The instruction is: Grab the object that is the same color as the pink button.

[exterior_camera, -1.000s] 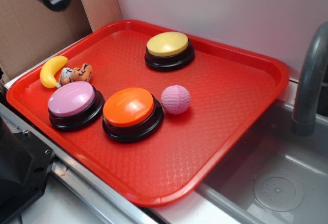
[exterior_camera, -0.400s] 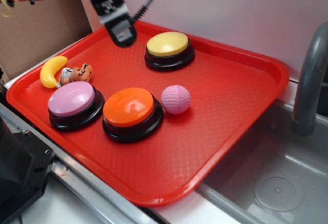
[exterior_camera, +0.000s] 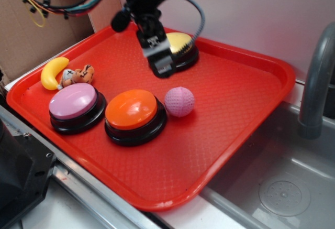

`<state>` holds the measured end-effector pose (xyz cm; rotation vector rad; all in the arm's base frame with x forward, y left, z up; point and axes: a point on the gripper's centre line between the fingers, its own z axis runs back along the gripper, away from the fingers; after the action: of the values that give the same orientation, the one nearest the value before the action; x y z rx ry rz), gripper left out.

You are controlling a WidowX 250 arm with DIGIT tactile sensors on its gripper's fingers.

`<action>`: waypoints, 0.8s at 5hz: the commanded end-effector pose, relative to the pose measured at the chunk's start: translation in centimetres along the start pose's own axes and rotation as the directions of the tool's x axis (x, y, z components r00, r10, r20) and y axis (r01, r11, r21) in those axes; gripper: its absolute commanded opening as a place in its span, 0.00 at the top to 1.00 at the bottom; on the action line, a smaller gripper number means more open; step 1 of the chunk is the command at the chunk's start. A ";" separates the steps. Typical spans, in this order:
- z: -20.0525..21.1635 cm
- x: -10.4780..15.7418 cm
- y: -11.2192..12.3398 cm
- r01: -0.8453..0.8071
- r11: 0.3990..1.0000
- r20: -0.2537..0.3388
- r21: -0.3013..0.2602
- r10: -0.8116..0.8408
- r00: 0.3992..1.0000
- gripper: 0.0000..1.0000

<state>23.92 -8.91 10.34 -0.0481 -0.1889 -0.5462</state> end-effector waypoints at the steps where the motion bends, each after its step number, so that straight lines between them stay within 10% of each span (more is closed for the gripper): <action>1: -3.1 1.0 -0.2 0.042 0.998 -0.022 -0.045 -0.043 0.999 0.00; 4: -6.6 0.6 -0.4 0.028 0.999 -0.140 0.019 -0.025 0.990 0.00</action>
<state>24.96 -9.27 2.79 0.0254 -0.0120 -0.5590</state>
